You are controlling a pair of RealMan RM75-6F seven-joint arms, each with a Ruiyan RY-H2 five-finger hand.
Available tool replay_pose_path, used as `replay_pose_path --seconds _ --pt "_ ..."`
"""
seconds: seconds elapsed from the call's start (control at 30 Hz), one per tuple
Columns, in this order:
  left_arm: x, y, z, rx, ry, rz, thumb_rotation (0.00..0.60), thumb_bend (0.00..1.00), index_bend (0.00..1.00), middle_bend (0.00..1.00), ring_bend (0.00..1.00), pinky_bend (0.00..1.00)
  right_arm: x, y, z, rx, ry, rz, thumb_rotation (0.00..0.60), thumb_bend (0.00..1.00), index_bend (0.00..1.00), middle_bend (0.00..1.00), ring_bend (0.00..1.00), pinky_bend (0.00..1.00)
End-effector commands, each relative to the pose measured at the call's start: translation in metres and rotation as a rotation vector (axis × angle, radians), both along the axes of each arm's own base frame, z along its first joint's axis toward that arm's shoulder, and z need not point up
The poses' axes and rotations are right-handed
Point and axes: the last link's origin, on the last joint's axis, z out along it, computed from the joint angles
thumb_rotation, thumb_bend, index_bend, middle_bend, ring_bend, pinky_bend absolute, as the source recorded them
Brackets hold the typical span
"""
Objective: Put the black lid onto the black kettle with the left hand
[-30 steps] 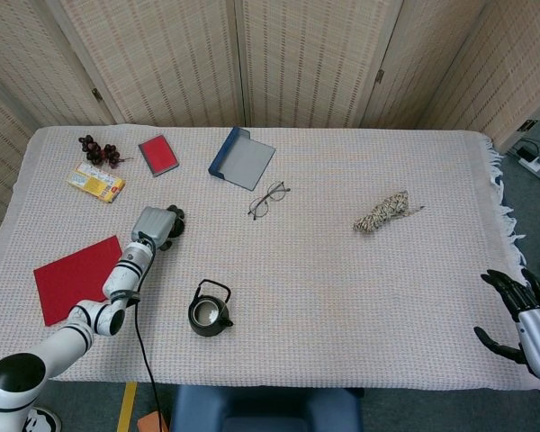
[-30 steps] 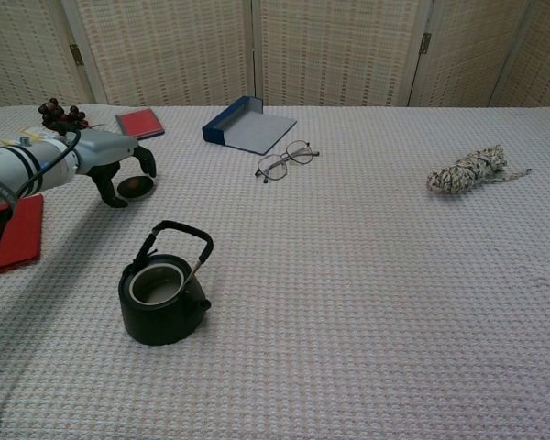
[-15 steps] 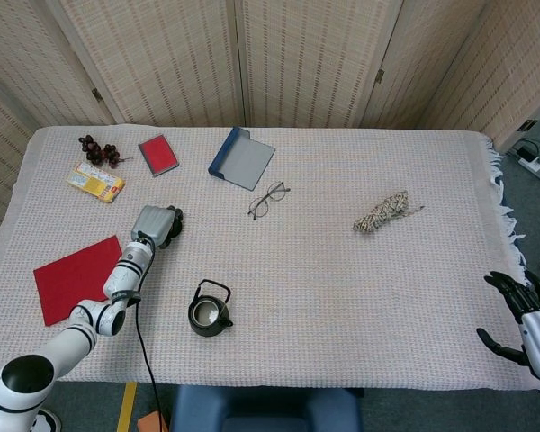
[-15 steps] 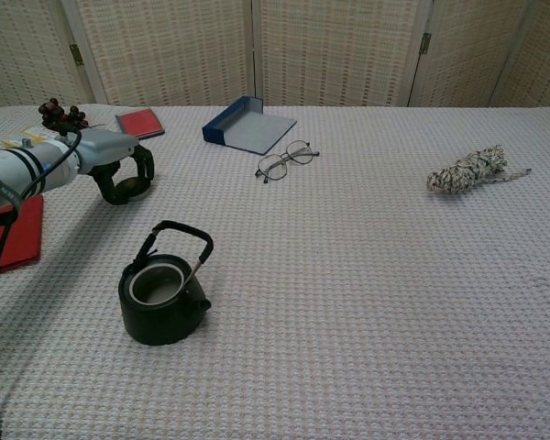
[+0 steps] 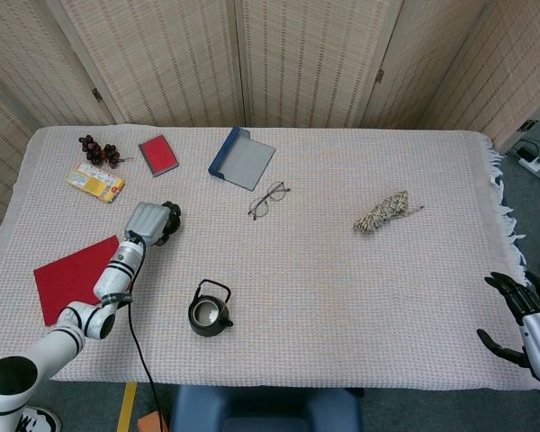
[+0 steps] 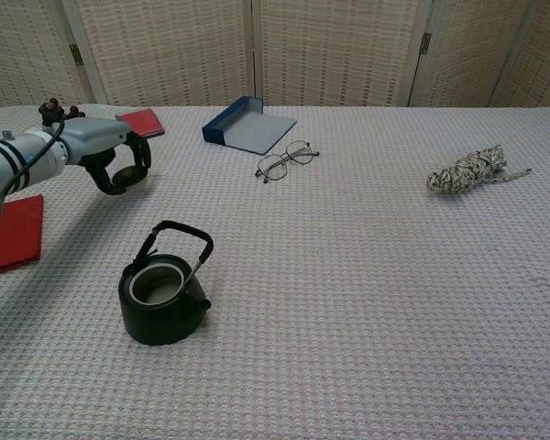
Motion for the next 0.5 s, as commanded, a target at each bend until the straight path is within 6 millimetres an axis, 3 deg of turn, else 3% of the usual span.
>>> replay_pose_path --seconds 0.03,0.3,0.5 --pt "0.000 -0.009 0.019 0.008 -0.045 -0.041 0.600 0.33 0.45 0.42 0.80 0.88 0.001 -0.001 -0.001 0.002 0.000 0.004 0.600 0.26 0.16 0.18 0.21 0.04" --pt "0.008 -0.047 0.042 -0.033 -0.103 -0.163 0.600 0.32 0.45 0.42 0.80 0.88 0.005 -0.006 -0.004 0.016 0.002 0.023 0.600 0.26 0.16 0.18 0.21 0.04" --pt "0.020 -0.089 0.052 -0.090 -0.130 -0.304 0.600 0.32 0.46 0.42 0.80 0.88 0.010 -0.007 -0.005 0.020 0.008 0.038 0.600 0.26 0.16 0.18 0.21 0.04"
